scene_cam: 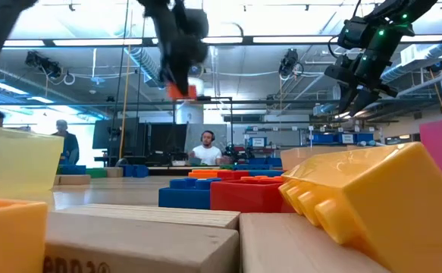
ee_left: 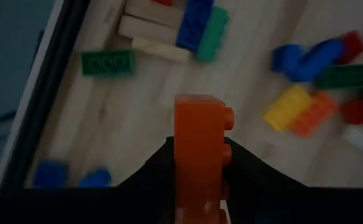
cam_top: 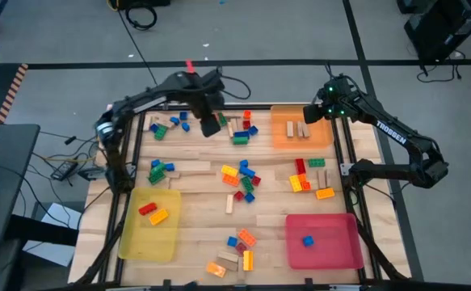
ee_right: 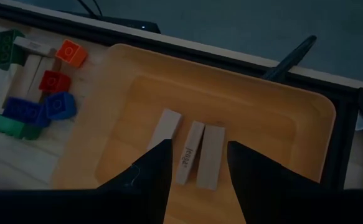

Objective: Sort blocks by size
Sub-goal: Put the large orange game piece into the yellow bin

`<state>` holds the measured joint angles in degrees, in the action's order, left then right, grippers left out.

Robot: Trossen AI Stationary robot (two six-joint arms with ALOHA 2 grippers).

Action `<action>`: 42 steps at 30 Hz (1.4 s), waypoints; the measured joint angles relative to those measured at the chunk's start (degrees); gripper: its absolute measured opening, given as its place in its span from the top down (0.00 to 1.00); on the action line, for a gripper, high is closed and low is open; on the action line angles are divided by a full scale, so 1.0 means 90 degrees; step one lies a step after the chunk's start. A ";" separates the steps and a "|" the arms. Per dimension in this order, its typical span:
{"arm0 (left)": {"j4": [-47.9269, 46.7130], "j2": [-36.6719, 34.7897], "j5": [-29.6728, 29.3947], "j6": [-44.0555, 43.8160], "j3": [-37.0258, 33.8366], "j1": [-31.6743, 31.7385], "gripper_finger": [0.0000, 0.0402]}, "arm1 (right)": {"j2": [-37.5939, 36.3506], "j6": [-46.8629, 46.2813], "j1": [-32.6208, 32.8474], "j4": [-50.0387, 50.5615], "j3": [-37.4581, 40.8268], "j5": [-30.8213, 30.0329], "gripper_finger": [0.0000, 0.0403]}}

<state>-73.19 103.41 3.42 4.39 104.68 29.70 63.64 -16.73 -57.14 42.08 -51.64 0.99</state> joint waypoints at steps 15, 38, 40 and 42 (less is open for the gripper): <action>-0.0872 -0.3216 -0.1534 -0.5508 -0.2810 -0.2322 0.77 | 0.0000 0.0218 0.0000 0.0001 0.0000 0.0015 0.58; -0.0015 -0.4456 0.0060 -0.5915 -0.6368 -0.5419 0.77 | 0.0000 0.0233 0.0000 -0.0713 0.0000 0.0017 0.58; 0.0417 -0.4456 0.0225 -0.5037 -0.6672 -0.5438 0.77 | 0.0000 0.0222 0.0000 -0.0720 0.0000 0.0017 0.58; 0.0753 -0.4456 0.0260 -0.4471 -0.6950 -0.5438 0.77 | 0.0000 0.0219 0.0000 -0.0721 0.0000 0.0017 0.58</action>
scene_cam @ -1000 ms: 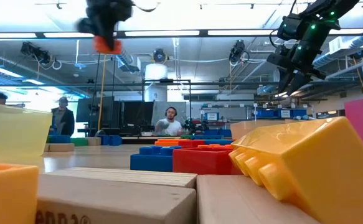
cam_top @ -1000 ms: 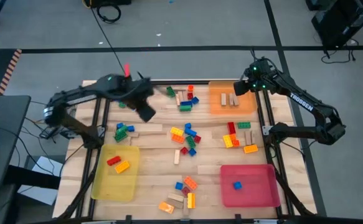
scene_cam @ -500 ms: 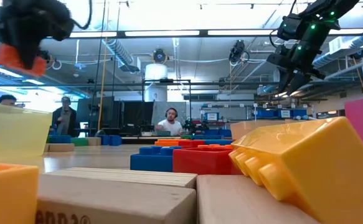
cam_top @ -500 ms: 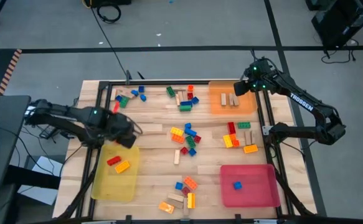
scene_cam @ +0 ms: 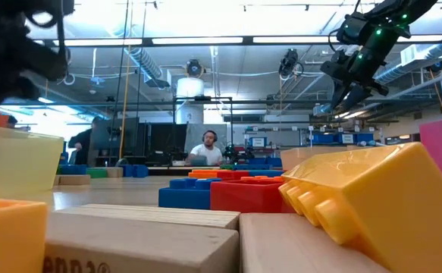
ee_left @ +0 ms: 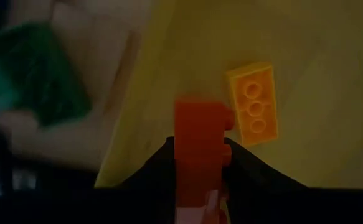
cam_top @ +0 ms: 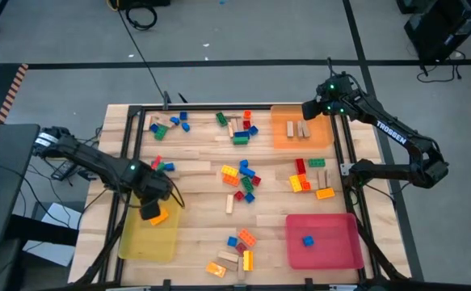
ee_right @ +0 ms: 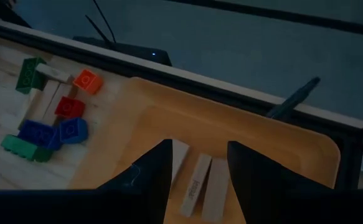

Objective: Sort blocks by size
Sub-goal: Put the large orange game piece into the yellow bin

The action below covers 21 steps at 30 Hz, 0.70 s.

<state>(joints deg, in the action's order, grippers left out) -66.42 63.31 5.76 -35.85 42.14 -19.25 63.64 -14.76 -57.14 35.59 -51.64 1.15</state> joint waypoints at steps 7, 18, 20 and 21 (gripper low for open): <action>0.0300 0.0001 0.0146 0.0103 -0.0858 0.0001 0.77 | 0.0000 -0.0002 0.0000 0.0010 0.0000 0.0000 0.58; 0.0788 0.0002 -0.0080 -0.0225 -0.1174 0.0000 0.55 | 0.0000 -0.0002 0.0000 0.0002 0.0000 0.0002 0.58; 0.0824 0.0002 -0.0172 -0.0404 -0.1174 0.0001 0.47 | 0.0000 -0.0002 0.0000 -0.0006 0.0000 0.0002 0.58; 0.0837 0.0002 -0.0182 -0.0482 -0.1174 0.0002 0.45 | 0.0000 -0.0003 0.0000 -0.0021 0.0000 0.0002 0.58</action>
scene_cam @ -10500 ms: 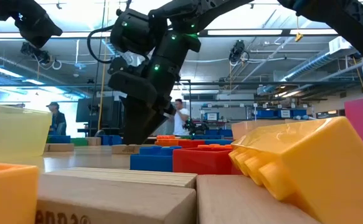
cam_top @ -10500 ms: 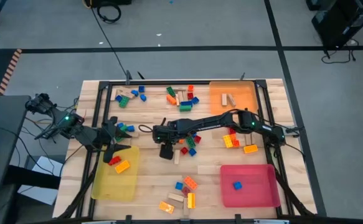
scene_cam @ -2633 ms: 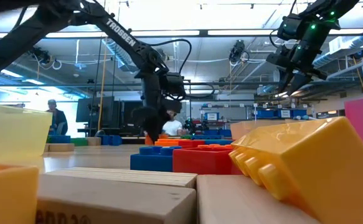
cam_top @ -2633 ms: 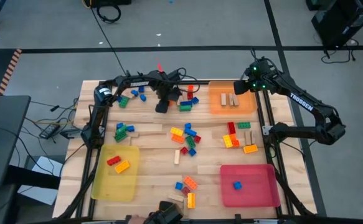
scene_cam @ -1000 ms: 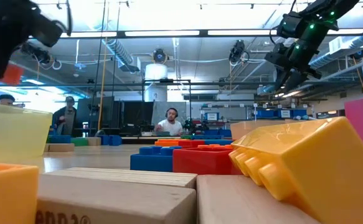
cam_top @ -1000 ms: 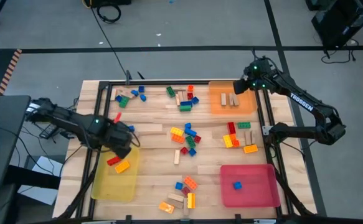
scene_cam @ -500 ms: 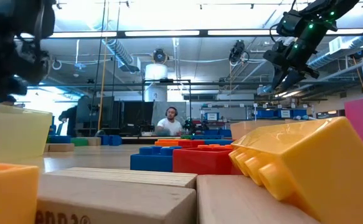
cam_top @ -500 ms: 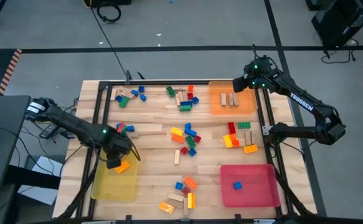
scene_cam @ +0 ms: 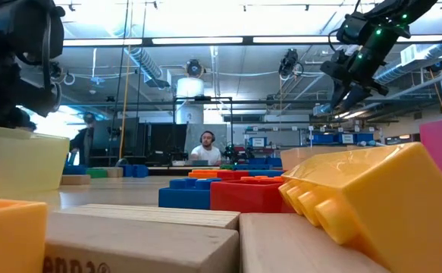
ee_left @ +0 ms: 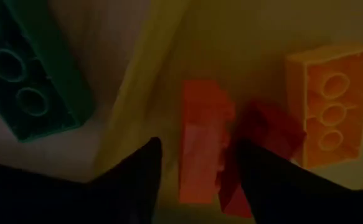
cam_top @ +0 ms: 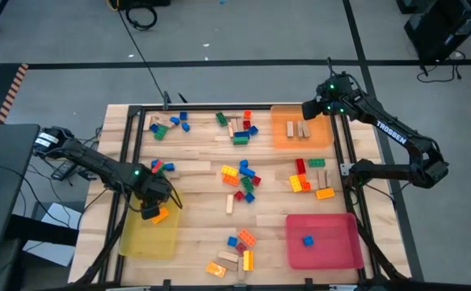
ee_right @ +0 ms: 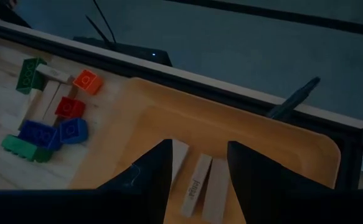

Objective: Sort blocks by size
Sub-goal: Put the large orange game piece into the yellow bin, then put the small blue game piece into the red bin

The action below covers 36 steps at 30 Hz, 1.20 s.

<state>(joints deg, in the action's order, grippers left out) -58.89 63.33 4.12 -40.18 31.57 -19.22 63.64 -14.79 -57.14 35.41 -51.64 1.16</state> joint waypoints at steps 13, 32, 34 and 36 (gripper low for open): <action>-0.1132 0.0002 -0.0291 -0.0399 0.1191 0.0002 0.38 | 0.0000 -0.0001 0.0000 -0.0377 0.0000 0.0001 0.58; -0.3110 -0.0002 -0.2862 -0.2008 0.3648 0.2366 0.47 | 0.0000 -0.0008 0.0000 -0.0407 0.0000 -0.0001 0.58; -0.2864 0.0002 -0.2836 -0.1827 0.3648 0.2973 0.47 | 0.0000 -0.0083 0.0000 -0.0407 0.0000 -0.0001 0.58; -0.2451 0.0002 -0.2667 -0.1400 0.3648 0.3630 0.47 | 0.0000 -0.0189 0.0001 -0.0407 0.0000 0.0001 0.58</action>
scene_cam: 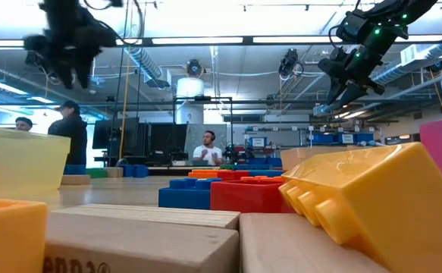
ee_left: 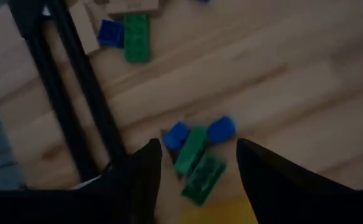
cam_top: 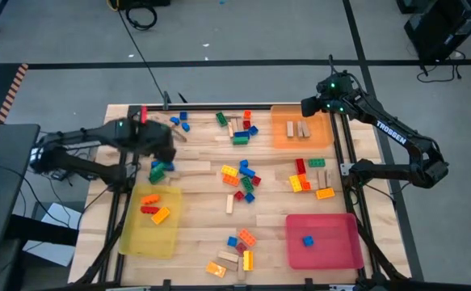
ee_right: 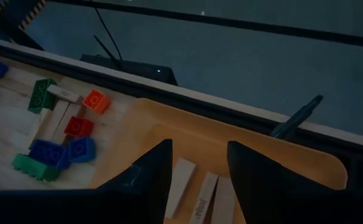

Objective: Sort blocks by size
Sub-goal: Put the small blue game piece into the red bin

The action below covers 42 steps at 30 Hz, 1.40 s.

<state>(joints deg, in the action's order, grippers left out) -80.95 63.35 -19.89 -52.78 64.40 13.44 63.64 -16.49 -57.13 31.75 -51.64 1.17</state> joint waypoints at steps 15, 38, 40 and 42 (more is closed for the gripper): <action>0.3534 0.2019 0.1973 0.3903 0.0005 0.3300 0.47 | 0.0000 -0.0285 0.0001 0.0011 0.0000 0.0004 0.58; 0.2794 0.5134 0.2133 0.5109 0.1654 0.4054 0.47 | 0.0000 -0.0840 0.0001 0.0248 0.0002 0.0005 0.58; 0.2714 0.5134 0.2072 0.5221 0.1654 0.4054 0.47 | 0.0000 -0.0840 0.0001 0.0245 0.0002 0.0005 0.58; 0.2652 0.5134 0.2031 0.5334 0.1654 0.4054 0.47 | 0.0000 -0.0843 0.0001 0.0248 0.0002 0.0004 0.58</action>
<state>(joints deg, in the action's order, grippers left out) -57.08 109.56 -1.61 -4.78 79.29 49.93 63.64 -24.08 -57.12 33.98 -51.62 1.21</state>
